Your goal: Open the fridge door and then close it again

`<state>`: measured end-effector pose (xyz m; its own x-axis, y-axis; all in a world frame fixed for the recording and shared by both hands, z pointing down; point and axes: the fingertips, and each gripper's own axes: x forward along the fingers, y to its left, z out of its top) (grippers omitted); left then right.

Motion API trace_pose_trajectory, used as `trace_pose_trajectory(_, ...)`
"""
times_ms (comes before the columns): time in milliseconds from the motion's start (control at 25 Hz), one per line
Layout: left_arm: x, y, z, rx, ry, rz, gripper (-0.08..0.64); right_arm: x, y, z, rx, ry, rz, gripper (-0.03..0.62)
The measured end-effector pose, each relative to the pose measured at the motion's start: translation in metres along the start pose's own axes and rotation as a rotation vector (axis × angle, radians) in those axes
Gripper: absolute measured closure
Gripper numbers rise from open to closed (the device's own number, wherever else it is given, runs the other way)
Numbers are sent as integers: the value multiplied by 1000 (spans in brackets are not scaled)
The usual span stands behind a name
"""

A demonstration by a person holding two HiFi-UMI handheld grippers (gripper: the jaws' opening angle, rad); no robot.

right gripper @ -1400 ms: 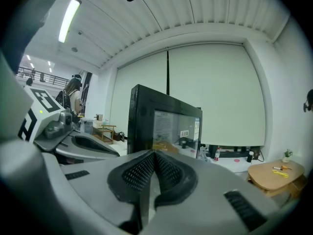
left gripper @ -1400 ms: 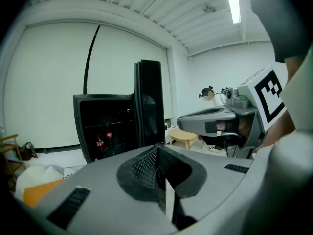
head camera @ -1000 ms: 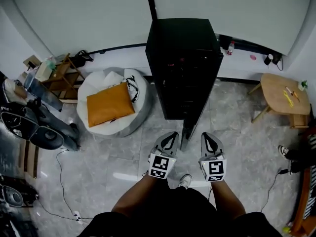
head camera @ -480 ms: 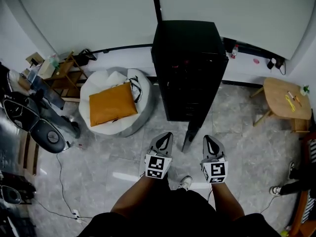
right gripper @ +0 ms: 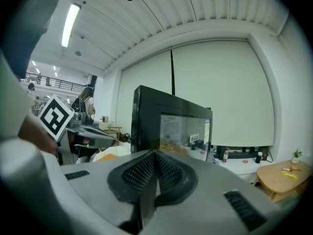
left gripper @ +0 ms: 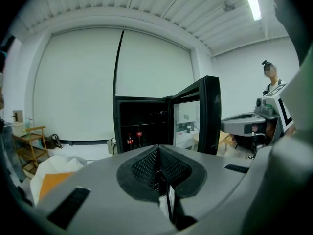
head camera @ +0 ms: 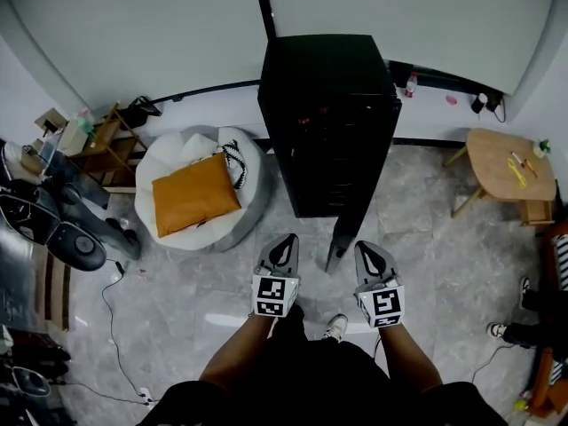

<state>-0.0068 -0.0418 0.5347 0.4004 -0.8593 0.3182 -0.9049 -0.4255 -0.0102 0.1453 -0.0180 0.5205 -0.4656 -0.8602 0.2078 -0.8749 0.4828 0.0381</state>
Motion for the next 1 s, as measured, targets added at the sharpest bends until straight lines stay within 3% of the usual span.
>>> trace_pose_trajectory(720, 28, 30, -2, 1, 12, 27, 538, 27, -5, -12, 24, 37, -5, 575)
trace_pose_trajectory(1000, 37, 43, 11, -63, -21, 64, 538, 38, 0, -9, 17, 25, 5, 574)
